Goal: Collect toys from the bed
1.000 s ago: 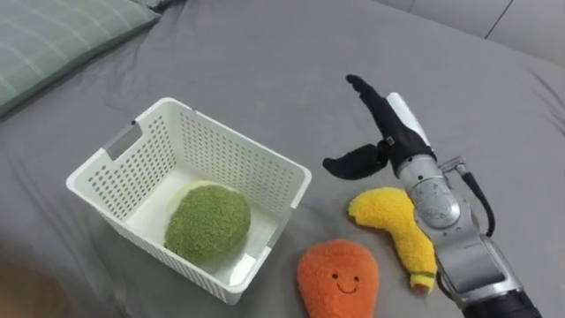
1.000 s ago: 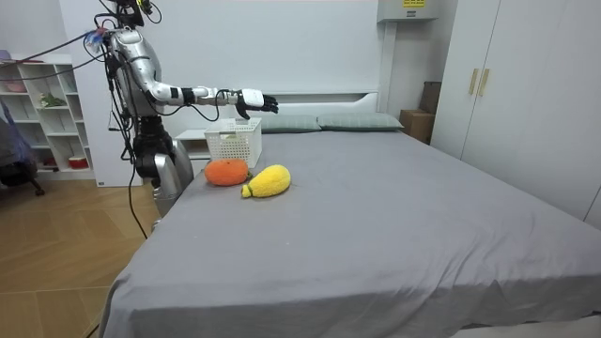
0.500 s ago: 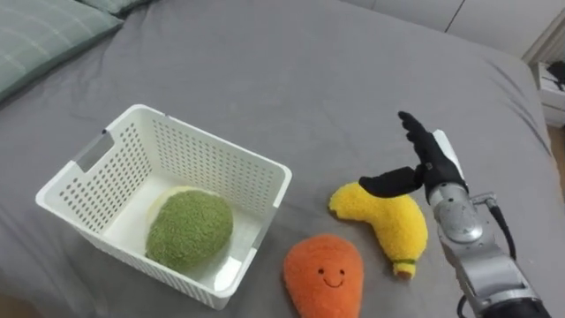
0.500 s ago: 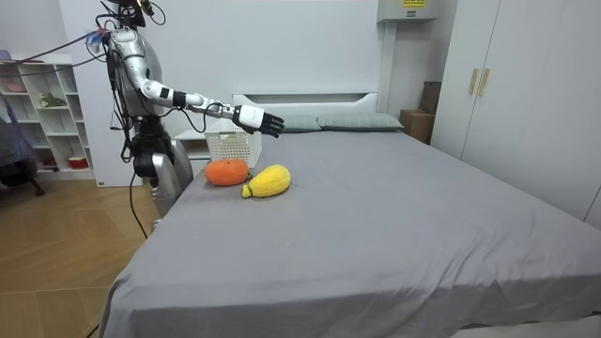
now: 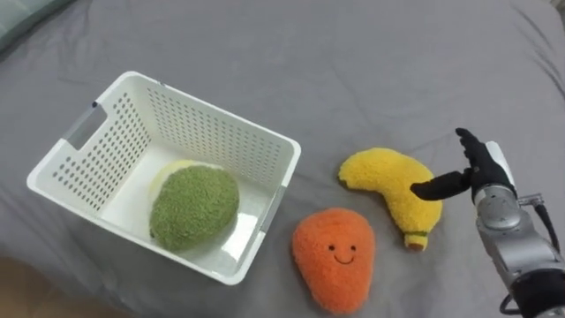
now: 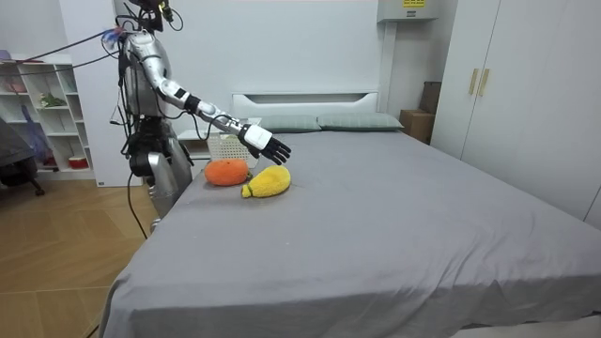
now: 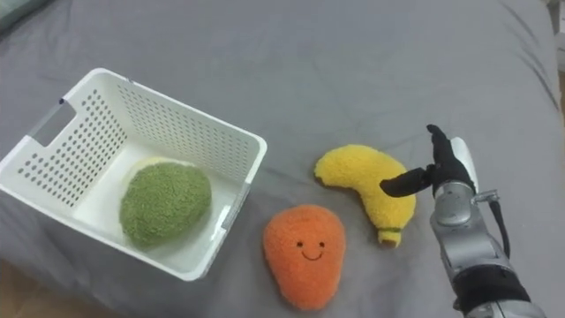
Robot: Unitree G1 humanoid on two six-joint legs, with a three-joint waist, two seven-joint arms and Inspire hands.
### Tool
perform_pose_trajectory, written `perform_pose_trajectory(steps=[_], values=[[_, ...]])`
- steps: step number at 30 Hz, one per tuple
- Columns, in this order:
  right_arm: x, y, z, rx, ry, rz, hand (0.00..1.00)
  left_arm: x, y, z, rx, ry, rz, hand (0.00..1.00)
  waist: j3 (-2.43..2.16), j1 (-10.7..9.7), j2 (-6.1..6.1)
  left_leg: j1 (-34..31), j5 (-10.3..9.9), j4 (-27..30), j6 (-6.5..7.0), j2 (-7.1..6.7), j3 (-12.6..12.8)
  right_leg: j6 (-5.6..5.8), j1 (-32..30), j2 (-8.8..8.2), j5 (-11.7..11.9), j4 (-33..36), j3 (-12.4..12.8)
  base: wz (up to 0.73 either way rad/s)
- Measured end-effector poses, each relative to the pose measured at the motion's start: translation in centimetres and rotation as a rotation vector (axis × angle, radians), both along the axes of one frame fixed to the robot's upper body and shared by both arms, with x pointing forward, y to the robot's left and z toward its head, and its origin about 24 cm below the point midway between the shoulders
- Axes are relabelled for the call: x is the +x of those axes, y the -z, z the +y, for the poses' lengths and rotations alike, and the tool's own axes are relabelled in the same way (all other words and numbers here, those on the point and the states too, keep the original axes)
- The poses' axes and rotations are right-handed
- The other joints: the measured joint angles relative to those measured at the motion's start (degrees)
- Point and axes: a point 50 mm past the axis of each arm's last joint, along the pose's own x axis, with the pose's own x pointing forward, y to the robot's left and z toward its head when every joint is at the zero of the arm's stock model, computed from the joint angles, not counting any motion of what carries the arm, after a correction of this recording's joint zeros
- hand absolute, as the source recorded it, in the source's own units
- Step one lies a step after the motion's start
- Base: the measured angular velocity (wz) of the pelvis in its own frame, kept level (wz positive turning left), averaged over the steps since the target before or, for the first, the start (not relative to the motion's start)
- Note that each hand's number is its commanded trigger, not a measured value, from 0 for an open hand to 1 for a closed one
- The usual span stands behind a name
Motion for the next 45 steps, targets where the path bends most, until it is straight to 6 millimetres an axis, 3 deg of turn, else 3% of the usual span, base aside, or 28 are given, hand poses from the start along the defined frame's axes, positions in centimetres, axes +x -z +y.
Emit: perform_pose_trajectory(steps=[6,12,22,30,45], values=[[-0.1,0.5,-1.5,-0.017,0.047,0.051,0.0,1.2,0.0,-0.5,-0.046,-0.022,-0.048,0.0,0.69,0.2,1.02,-1.8,0.0,-0.1,0.0,-0.06,-0.3,0.0,-1.8,-0.02,0.0,-0.1,-0.3,0.03],[-1.7,2.4,-2.6,-0.003,0.11,0.147,0.0,2.0,0.0,-1.1,-0.081,-0.033,-0.091,0.0,0.78,0.7,1.37,-2.6,0.1,-1.1,0.01,-0.1,-0.2,0.0,-3.1,-0.03,0.0,-0.1,0.1,-0.02],[-2.0,2.7,-3.0,0.009,0.144,0.172,0.0,2.6,0.0,-1.6,-0.105,-0.039,-0.127,0.0,0.82,1.2,1.46,-3.8,0.2,-1.2,0.06,-0.16,-0.4,0.01,-4.4,-0.14,0.0,-0.1,-0.9,0.01],[-2.1,2.8,-3.1,-0.006,0.154,0.164,0.0,2.9,0.1,-1.8,-0.096,-0.014,-0.115,0.0,1.5,1.3,2.52,-4.6,0.3,-1.1,-0.09,-0.28,-1.5,0.0,-4.5,-0.14,0.0,-0.2,-2.9,0.08],[-0.8,2.6,-0.7,0.013,0.058,0.111,0.0,3.1,0.3,-3.0,-0.124,0.046,-0.129,0.0,1.3,1.8,3.02,-4.3,0.8,-1.6,-0.1,-0.32,-1.7,0.0,-4.4,-0.29,0.0,-0.1,-3.1,0.01]])
